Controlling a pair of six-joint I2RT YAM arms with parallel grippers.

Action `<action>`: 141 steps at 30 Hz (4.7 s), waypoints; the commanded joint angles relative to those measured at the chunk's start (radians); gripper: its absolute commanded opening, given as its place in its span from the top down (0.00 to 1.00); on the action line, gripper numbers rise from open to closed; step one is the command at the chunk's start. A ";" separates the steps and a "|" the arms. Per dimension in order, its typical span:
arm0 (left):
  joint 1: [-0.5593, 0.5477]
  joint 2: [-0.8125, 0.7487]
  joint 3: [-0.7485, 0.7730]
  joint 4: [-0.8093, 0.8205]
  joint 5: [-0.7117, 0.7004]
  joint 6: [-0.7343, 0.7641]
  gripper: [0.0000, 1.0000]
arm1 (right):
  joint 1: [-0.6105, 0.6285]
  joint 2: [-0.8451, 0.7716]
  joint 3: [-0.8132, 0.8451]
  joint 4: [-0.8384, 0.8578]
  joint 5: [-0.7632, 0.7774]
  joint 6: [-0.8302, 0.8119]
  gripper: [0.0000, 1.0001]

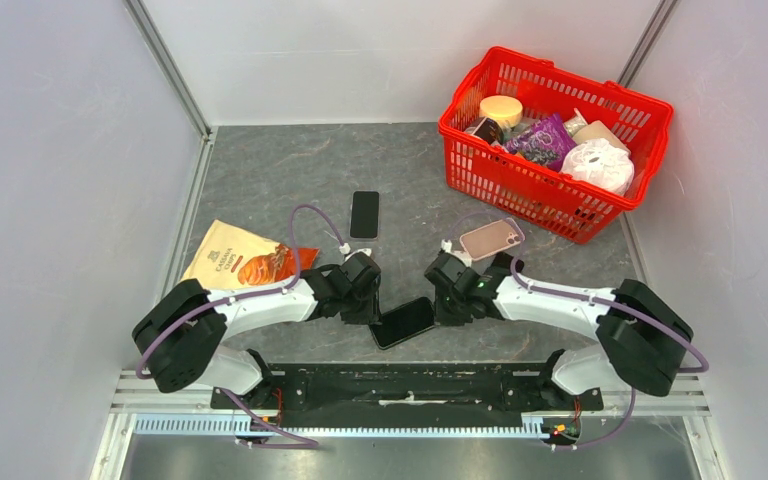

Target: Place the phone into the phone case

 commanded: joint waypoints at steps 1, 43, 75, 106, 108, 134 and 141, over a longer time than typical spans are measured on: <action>-0.003 0.033 0.002 0.079 -0.031 0.016 0.61 | 0.091 0.154 -0.058 0.000 0.040 0.072 1.00; -0.003 0.043 0.025 0.062 -0.040 0.021 0.61 | 0.002 0.082 -0.017 -0.018 0.085 0.004 0.69; -0.003 0.068 0.068 0.036 -0.041 0.035 0.60 | -0.088 0.092 -0.081 0.094 -0.049 -0.032 0.54; -0.012 0.002 0.132 -0.025 -0.088 0.102 0.51 | -0.034 0.024 0.013 -0.018 0.040 -0.035 0.54; -0.014 -0.030 0.147 -0.033 -0.099 0.141 0.43 | -0.084 -0.055 0.027 -0.054 0.028 -0.063 0.42; -0.226 0.282 0.426 -0.118 -0.038 0.750 0.10 | -0.456 -0.397 -0.063 -0.116 -0.188 -0.110 0.08; -0.232 0.337 0.423 -0.092 -0.060 0.772 0.09 | -0.474 -0.414 -0.070 -0.120 -0.206 -0.117 0.08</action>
